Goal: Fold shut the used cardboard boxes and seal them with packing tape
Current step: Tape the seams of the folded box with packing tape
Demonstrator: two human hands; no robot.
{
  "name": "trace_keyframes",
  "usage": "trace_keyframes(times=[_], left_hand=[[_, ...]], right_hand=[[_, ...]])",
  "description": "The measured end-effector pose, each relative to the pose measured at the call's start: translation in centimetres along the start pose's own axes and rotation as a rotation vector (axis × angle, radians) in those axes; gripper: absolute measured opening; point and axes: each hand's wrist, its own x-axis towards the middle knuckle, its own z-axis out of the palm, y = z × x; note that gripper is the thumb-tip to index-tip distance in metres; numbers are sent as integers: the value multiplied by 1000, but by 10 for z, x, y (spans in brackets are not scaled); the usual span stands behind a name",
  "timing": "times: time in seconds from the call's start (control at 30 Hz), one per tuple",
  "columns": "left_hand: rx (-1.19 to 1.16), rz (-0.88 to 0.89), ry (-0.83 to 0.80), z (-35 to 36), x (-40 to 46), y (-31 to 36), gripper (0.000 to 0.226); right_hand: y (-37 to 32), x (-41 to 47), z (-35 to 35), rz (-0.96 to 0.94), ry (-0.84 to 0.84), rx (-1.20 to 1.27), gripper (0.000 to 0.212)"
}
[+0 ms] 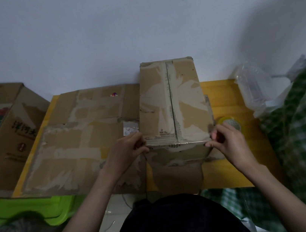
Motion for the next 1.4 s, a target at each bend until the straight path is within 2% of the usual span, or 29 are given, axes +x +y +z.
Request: trace_keyframes(times=[0.13, 0.23, 0.33, 0.43, 0.63, 0.83, 0.93, 1.03, 1.17, 1.3, 1.4], left_hand=[[-88, -129, 18, 4, -5, 3, 28], [-240, -185, 175, 10, -8, 19, 19], [-369, -255, 330, 16, -5, 38, 28], [-415, -329, 384, 14, 4, 57, 39], [-408, -284, 422, -8, 40, 92, 51], [-376, -248, 463, -28, 75, 111, 56], [-340, -251, 490, -48, 94, 111, 59], [-309, -249, 507, -65, 109, 107, 66], [-296, -338, 568, -77, 110, 78, 73], [-314, -476, 587, -64, 89, 25, 79], [-381, -600, 539, -45, 71, -6, 79]], right_hand=[[5, -1, -1, 148, 3, 152, 38], [-6, -2, -1, 177, 90, 282, 27], [-18, 2, -3, 160, 196, 356, 18], [-26, 9, -6, 145, 272, 398, 15], [-24, 29, -19, 173, 448, 473, 9], [-28, 58, -28, 176, 513, 578, 3], [-42, 69, -29, 147, 520, 656, 12], [-62, 72, -24, 107, 485, 691, 13], [-90, 61, 3, 38, 300, 718, 19], [-120, 54, 47, -107, 115, 460, 16], [-137, 61, 71, -88, -46, 436, 20]])
